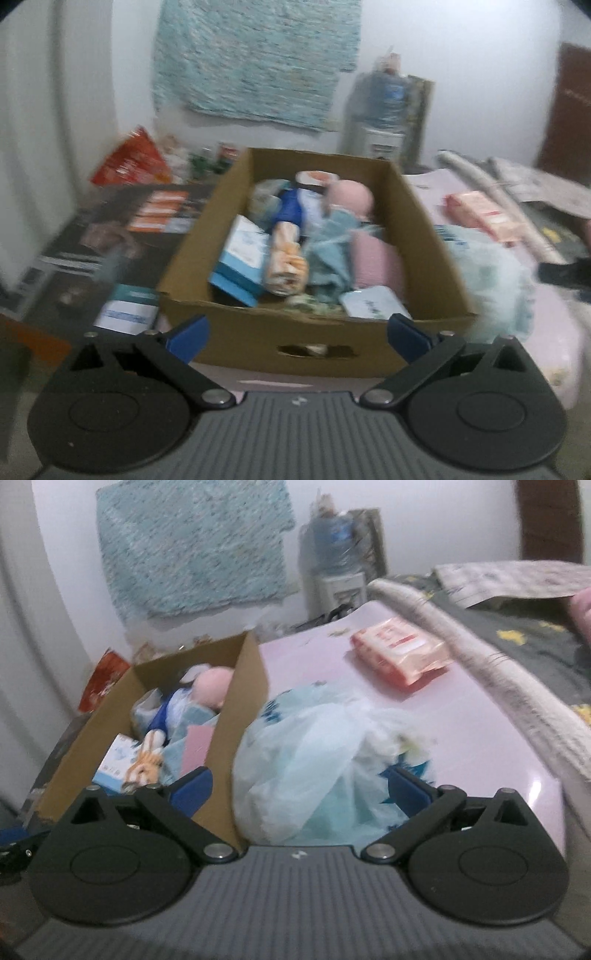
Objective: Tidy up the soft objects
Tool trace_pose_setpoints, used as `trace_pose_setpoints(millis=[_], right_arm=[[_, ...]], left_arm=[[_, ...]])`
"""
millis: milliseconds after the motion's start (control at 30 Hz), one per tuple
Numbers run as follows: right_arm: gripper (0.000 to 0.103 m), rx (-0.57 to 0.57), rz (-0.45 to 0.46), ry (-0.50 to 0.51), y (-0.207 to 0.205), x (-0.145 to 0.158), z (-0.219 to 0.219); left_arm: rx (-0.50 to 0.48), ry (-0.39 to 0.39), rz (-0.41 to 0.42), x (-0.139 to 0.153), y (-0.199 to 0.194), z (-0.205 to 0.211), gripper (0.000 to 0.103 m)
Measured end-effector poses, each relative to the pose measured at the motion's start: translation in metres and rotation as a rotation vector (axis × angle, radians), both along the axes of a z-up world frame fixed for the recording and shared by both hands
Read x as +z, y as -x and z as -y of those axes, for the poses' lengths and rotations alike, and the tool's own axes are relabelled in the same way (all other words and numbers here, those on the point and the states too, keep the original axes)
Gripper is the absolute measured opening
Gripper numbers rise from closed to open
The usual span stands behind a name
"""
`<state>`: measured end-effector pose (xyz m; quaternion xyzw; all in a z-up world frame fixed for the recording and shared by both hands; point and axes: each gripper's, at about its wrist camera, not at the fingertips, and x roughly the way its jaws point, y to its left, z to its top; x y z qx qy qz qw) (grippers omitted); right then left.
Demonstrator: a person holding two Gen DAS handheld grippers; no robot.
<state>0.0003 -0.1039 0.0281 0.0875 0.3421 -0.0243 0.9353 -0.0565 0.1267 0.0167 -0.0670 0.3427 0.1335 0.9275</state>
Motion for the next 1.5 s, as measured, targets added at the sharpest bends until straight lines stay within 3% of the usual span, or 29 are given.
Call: trace_pose_setpoints(millis=[233,467,633,767,933,1500], right_arm=[[0.102,-0.138,0.118,0.159,0.019,0.016,-0.002],[0.102,-0.177,0.230,0.257,0.035,0.025,-0.008],[0.102,-0.138,0.261,0.269,0.037,0.026,-0.017],[0.102,-0.093,0.220,0.187,0.040,0.022,-0.021],[0.102,-0.132,0.160,0.088,0.040,0.004,-0.025],[0.102,-0.004,-0.023,0.072,0.028,-0.018,-0.040]], left_arm=[[0.002,0.019,0.004,0.010,-0.001,0.007,0.103],[-0.018,-0.138,0.000,0.013,-0.011,0.019,0.103],[-0.033,-0.068,0.014,0.015,-0.014,0.014,0.103],[-0.008,-0.081,0.001,0.012,-0.015,0.012,0.103],[-0.029,-0.079,-0.047,0.004,-0.013,0.009,0.103],[0.026,-0.004,-0.204,-0.013,-0.013,0.004,0.103]])
